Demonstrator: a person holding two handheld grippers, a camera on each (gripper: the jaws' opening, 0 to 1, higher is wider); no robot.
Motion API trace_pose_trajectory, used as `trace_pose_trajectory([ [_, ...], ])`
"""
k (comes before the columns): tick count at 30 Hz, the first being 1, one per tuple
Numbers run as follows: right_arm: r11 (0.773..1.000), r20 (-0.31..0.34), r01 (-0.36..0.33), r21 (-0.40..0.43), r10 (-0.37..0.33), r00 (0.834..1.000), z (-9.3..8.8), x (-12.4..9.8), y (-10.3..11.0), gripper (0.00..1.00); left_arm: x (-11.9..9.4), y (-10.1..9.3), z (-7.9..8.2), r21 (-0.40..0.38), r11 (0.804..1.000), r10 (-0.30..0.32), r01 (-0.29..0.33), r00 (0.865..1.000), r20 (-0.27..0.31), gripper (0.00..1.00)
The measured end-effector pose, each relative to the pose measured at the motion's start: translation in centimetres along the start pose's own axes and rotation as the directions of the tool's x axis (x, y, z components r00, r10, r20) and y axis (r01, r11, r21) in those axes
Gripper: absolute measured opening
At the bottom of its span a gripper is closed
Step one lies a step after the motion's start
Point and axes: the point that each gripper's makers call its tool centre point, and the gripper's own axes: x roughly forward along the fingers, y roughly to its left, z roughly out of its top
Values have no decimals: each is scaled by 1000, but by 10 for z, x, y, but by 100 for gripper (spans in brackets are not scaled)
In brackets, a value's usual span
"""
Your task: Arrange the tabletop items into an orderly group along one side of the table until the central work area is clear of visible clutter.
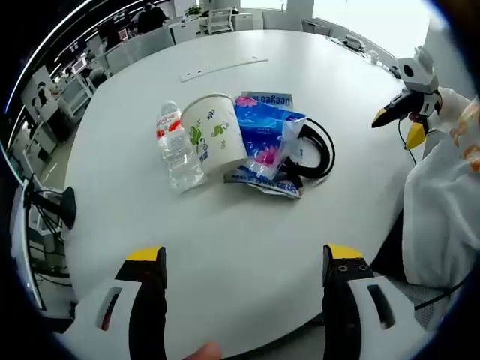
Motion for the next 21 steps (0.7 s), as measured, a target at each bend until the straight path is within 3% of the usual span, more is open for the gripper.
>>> trace_pose_trajectory([
  [11, 1000, -44, -24, -12, 23, 999, -13, 3, 8, 61, 2, -9, 3, 19, 1000, -8, 8, 1000, -14, 87],
  [21, 1000, -21, -17, 5, 17, 1000, -6, 2, 2, 61, 3, -8, 9, 49, 999, -2, 3, 1000, -22, 87],
])
